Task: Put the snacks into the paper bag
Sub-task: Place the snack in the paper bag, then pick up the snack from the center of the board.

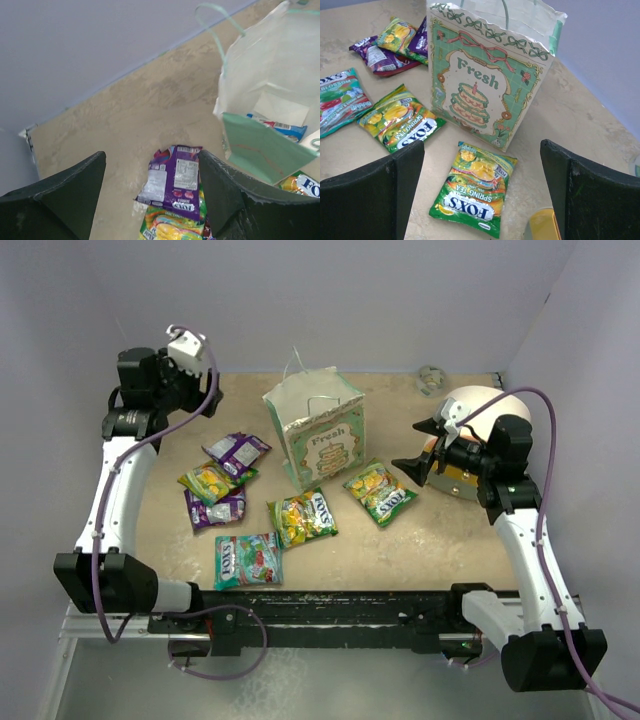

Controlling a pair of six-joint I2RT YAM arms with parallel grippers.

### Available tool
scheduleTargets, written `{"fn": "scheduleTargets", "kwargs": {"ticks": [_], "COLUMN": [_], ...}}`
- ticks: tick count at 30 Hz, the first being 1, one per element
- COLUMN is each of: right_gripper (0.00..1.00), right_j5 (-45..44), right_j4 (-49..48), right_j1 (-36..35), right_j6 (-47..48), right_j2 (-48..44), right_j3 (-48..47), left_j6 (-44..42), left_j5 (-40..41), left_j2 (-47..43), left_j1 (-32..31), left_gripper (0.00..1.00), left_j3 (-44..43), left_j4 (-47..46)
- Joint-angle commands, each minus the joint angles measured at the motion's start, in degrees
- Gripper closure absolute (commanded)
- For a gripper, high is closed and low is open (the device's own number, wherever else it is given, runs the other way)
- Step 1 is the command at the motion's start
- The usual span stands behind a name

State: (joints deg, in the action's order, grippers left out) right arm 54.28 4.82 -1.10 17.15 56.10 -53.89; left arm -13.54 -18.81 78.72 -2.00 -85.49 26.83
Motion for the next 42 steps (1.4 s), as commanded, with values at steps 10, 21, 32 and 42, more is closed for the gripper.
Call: {"fn": "scheduleTargets", "kwargs": {"ticks": [10,21,32,42], "right_gripper": [0.0,0.0,0.0,0.0], "right_j5": [-2.3,-1.5,-1.0,-0.5], "right_j4": [-0.7,-1.2,-1.4,-1.8], "right_j1": [0.3,0.4,0.3,0.3], "right_j6": [0.0,-0.4,-0.6,-0.8], "right_j2": [-1.0,-0.2,-0.1,0.0], "right_j3": [-2.1,-1.6,-1.4,-1.1], "left_j6": [10.0,14.9,18.7,21.3], "left_j5": [-13.4,-19.6,-19.6,-25.4], "left_j2": [8.8,20.8,27.1,32.8], "left_j1": [17.3,18.9,18.9,18.9], "left_gripper": [0.16,0.16,0.17,0.31], "left_j3": [10.0,12.0,13.8,12.9], "left_j4": [-7.2,-9.1,-10.0,-9.0]}}
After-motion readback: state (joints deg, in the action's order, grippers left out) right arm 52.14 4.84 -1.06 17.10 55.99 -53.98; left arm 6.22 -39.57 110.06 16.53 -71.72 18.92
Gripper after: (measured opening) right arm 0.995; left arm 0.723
